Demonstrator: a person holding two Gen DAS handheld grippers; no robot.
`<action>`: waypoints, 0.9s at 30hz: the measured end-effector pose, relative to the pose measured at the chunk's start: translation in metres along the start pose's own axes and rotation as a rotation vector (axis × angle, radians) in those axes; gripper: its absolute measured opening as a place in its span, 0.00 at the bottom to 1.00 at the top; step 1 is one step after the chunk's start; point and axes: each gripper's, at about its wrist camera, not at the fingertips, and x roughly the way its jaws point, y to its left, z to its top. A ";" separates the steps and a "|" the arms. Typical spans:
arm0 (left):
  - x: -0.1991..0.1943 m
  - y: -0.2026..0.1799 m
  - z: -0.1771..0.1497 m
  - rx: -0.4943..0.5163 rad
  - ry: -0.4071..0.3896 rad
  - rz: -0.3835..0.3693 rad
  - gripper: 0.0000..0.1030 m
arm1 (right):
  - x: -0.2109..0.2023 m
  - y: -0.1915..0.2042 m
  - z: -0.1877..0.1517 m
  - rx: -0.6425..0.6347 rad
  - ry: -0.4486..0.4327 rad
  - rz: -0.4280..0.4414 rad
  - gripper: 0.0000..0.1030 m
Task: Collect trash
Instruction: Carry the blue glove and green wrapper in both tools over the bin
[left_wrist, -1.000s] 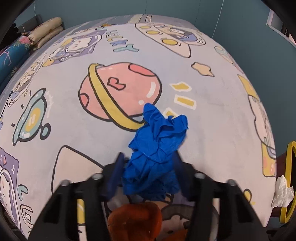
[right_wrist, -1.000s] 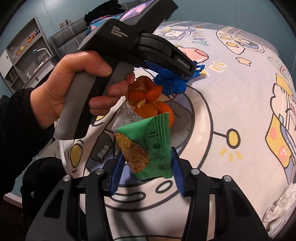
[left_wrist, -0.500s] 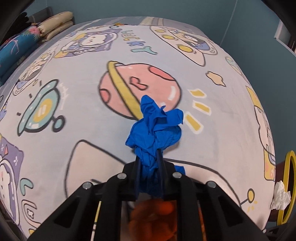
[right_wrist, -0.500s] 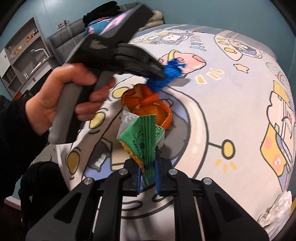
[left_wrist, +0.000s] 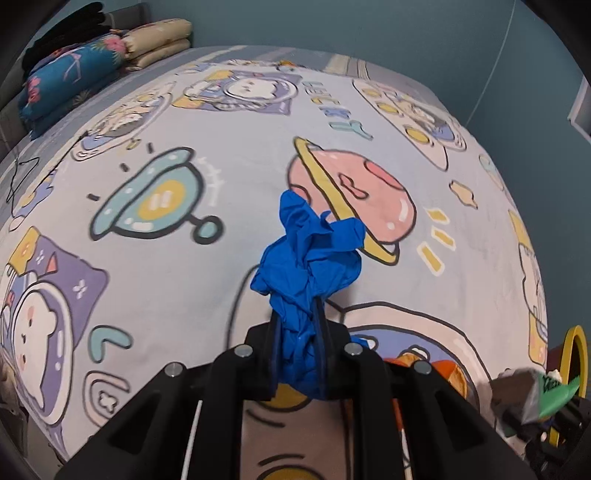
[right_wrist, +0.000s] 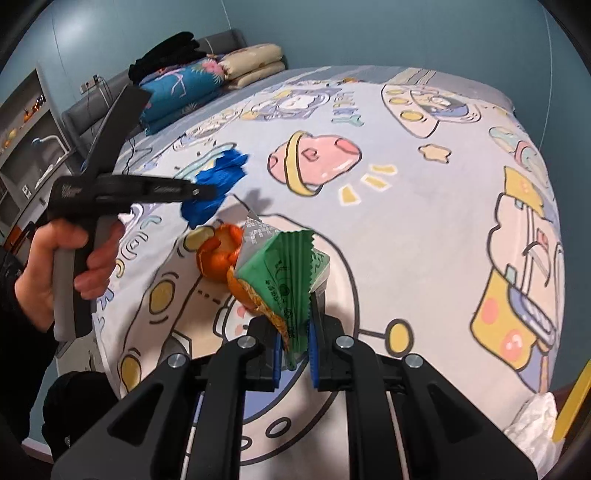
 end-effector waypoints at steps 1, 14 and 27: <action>-0.004 0.003 0.000 -0.008 -0.008 -0.001 0.14 | -0.003 0.003 0.001 -0.001 -0.007 -0.002 0.10; -0.071 0.015 -0.024 -0.088 -0.123 -0.015 0.14 | -0.061 0.004 0.010 -0.004 -0.135 -0.009 0.10; -0.157 -0.070 -0.056 -0.009 -0.252 -0.083 0.14 | -0.142 -0.041 -0.006 0.062 -0.251 -0.070 0.10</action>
